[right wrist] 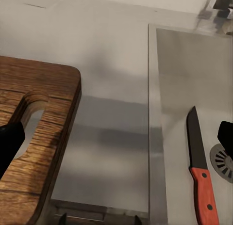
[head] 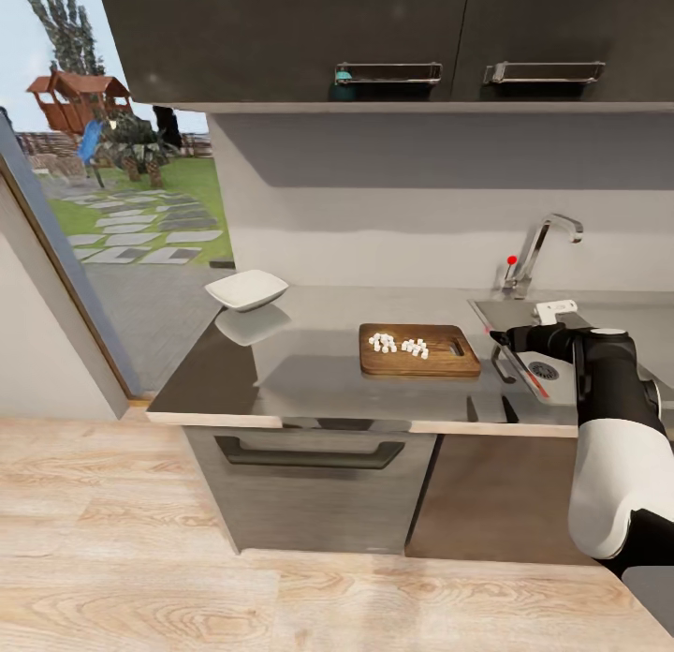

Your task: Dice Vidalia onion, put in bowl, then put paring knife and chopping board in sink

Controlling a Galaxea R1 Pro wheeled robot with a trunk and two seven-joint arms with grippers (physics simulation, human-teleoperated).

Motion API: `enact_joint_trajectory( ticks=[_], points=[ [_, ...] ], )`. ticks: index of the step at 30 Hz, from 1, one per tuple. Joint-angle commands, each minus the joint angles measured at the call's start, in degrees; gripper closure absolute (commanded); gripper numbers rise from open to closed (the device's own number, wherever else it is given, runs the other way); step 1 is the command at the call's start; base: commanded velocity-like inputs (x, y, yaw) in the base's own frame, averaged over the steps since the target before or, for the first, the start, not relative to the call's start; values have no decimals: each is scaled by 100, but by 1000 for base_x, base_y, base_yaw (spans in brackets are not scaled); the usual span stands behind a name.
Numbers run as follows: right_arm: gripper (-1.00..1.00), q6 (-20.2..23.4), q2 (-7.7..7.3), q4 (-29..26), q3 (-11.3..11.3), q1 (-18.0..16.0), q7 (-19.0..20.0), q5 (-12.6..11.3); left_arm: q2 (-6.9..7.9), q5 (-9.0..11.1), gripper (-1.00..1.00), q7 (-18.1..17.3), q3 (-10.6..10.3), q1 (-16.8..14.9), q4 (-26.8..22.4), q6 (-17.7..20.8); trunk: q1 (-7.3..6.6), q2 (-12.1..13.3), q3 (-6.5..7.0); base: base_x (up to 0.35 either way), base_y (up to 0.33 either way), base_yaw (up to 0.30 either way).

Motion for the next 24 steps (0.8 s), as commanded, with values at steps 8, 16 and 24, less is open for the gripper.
enact_joint_trajectory(
  ticks=[8, 16, 24],
  points=[
    [-100, 8, -7, -7, -15, -6, 53, 47, -1, 36, -100, -14, -9, -10, 22, -34, 0, -3, -5, 0, 0, 0],
    [-100, 8, -7, -7, -23, -6, 53, 47, -1, 36, -100, -14, -9, -10, 22, -35, 0, -3, -5, 0, 0, 0],
    [-100, 8, -7, -7, -16, -6, 51, 54, -1, 36, -100, -14, -9, -10, 22, -32, 0, -3, -5, 0, 0, 0]
  ],
)
